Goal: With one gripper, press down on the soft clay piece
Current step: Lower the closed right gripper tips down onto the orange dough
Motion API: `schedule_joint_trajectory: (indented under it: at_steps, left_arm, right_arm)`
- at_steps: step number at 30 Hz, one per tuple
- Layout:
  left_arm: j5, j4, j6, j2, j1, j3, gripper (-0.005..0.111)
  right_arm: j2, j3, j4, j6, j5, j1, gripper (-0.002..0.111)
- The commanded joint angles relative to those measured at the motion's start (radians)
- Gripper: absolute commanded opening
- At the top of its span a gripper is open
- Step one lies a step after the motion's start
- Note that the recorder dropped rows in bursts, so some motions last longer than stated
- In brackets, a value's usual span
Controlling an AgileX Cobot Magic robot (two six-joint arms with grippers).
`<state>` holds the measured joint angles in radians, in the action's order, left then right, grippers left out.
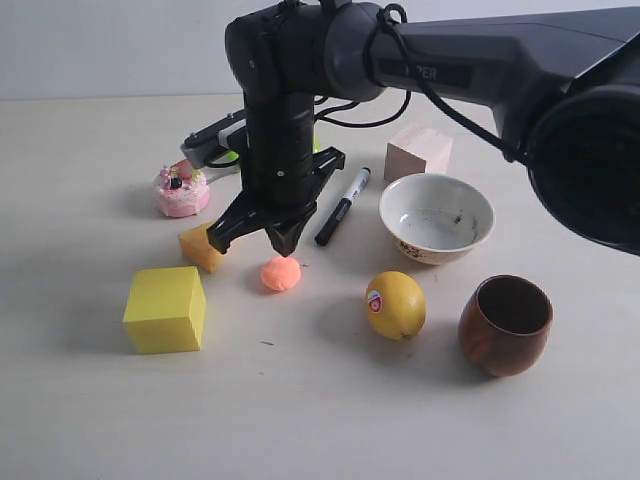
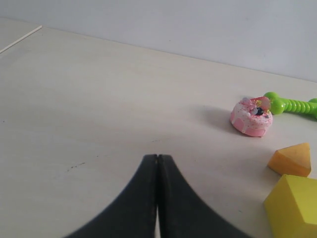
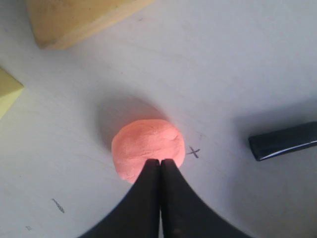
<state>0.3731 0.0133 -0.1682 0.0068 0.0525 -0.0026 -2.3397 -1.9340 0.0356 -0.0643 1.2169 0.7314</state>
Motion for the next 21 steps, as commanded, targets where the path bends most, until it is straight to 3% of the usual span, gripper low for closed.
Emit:
schedule_joint_trajectory:
  at_steps: [1,21]
  left_arm:
    - [-0.001,-0.006,0.003,-0.007,-0.005,0.003,0.0]
    - [-0.001,-0.006,0.003,-0.007,-0.005,0.003,0.0]
  right_arm:
    - [0.001,-0.007,0.014,0.015,0.004,0.001,0.0]
    - [-0.038,-0.007,0.036,0.092,-0.013,0.001,0.0]
